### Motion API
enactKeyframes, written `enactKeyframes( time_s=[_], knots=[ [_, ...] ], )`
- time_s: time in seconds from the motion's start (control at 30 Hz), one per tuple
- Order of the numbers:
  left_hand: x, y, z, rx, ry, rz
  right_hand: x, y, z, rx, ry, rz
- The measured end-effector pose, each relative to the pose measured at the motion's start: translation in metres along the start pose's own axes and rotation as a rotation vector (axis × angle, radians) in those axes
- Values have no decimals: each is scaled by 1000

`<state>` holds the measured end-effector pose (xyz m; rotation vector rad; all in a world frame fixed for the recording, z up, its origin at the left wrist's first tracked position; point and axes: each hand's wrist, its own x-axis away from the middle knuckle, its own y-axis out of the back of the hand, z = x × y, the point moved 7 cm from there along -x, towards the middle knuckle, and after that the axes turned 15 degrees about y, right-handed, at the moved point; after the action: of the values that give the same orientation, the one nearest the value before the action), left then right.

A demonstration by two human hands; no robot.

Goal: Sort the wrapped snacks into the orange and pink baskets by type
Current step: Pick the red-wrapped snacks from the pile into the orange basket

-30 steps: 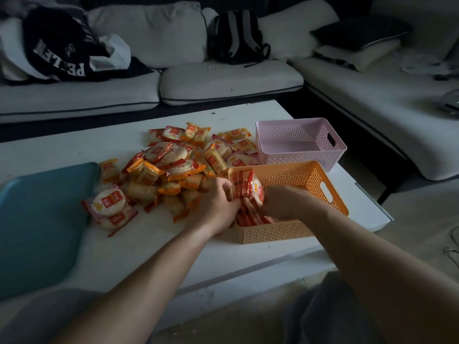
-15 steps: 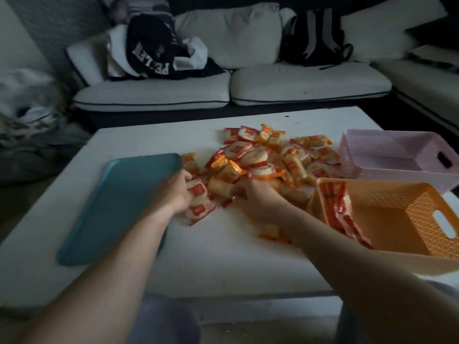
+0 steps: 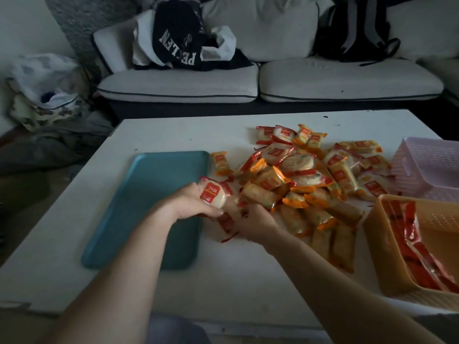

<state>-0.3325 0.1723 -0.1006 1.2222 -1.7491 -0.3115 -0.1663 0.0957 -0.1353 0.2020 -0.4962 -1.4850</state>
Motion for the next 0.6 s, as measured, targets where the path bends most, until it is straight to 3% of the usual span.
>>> enactKeyframes(
  time_s=[0.1,0.17,0.23,0.3,0.37,0.47,0.53,0.6],
  knots=[
    [12,-6,7,246,-22,192,2,2,6,-388,26,-21],
    [20,-9,4,473,19,261,-1,2,21,-472,74,6],
    [18,0,6,662,57,204,-5,1,36,-478,114,43],
    [12,15,14,780,105,95,-14,7,47,-491,106,-29],
    [6,26,25,899,174,13,-36,13,49,-114,172,-134],
    [-2,27,33,983,238,-30,-56,-11,52,567,180,1],
    [-6,23,32,985,257,-16,-63,-23,48,821,123,45],
    [-10,20,30,975,258,14,-65,-23,53,903,93,8]
  ],
)
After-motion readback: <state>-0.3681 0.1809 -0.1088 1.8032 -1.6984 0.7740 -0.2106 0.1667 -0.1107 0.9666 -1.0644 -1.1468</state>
